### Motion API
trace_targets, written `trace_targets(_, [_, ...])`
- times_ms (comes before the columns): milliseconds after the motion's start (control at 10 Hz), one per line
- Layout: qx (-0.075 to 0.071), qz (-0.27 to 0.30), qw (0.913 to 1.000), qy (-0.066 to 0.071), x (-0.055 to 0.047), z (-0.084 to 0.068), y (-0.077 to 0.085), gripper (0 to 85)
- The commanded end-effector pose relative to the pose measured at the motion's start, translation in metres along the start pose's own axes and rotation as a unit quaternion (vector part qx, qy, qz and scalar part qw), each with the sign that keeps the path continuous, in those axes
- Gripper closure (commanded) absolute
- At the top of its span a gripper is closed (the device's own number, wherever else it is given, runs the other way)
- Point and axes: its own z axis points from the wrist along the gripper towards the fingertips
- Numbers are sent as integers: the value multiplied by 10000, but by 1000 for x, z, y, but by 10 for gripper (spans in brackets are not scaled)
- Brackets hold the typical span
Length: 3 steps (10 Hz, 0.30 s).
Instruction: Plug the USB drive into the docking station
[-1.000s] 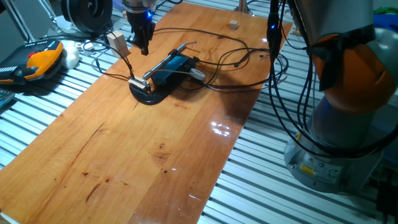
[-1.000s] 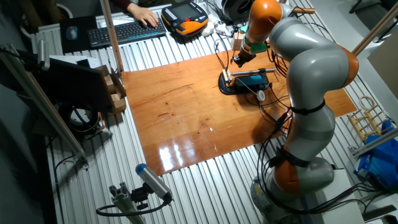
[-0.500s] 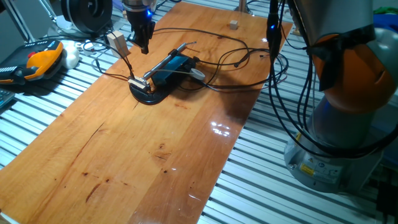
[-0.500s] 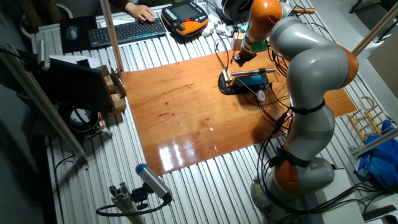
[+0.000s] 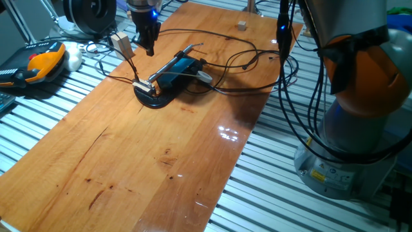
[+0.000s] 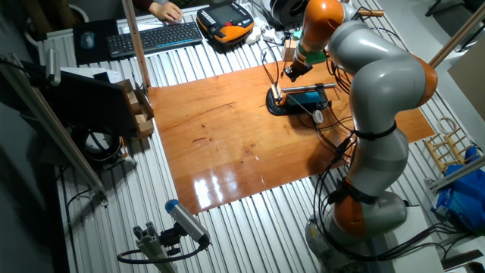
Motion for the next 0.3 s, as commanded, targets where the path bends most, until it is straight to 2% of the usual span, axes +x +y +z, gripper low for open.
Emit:
trace_targets(0, [12,-2,10000,-6,0,0,-1,850])
trace_targets(200, [12,6,10000,-6,0,0,0,850])
